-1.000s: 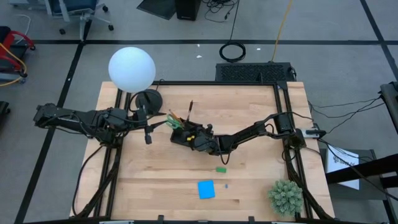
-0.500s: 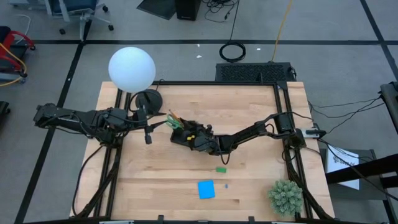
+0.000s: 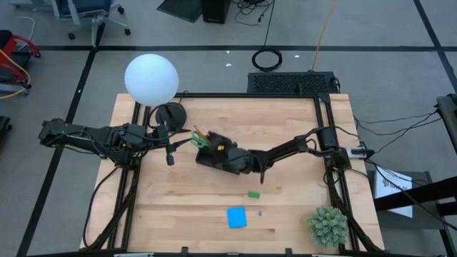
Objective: Pick and place office supplies into organizer
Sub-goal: Put the black pen in the black desk organizer
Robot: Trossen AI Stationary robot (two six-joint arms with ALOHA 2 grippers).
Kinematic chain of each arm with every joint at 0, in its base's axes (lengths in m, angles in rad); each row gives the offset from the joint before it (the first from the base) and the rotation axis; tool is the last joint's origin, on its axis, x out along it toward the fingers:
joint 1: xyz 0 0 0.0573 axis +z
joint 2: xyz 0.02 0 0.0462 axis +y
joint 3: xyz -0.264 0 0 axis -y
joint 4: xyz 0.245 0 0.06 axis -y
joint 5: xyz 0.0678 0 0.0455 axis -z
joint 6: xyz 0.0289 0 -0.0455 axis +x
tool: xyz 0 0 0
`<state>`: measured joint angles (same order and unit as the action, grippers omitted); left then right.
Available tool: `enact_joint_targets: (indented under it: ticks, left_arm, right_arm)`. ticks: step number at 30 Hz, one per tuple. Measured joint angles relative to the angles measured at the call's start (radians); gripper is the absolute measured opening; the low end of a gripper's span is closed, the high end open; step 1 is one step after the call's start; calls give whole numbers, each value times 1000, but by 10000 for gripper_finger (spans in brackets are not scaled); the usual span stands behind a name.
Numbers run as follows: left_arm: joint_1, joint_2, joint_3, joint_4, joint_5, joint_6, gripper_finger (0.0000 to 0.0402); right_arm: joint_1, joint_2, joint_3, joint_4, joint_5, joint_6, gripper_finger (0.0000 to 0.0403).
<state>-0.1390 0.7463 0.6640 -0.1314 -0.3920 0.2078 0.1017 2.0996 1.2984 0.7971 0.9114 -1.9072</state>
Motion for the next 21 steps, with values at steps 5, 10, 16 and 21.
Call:
enact_joint_targets:
  ticks: [5, 10, 16, 21]
  left_arm:
    - [0, 0, 0, -1, 0, -1, 131]
    - [0, 0, 0, -1, 0, 0, 131]
    - [0, 0, 0, -6, 1, -19, 131]
    - [0, 0, 0, -9, 1, -51, 131]
  right_arm:
    - [-53, -99, 0, -68, 0, 323, 127]
    - [-102, -241, 0, -366, -109, 740, 126]
    - [-154, -387, 0, -592, -321, 1141, 126]
    - [-198, -441, 0, -623, -487, 1333, 126]
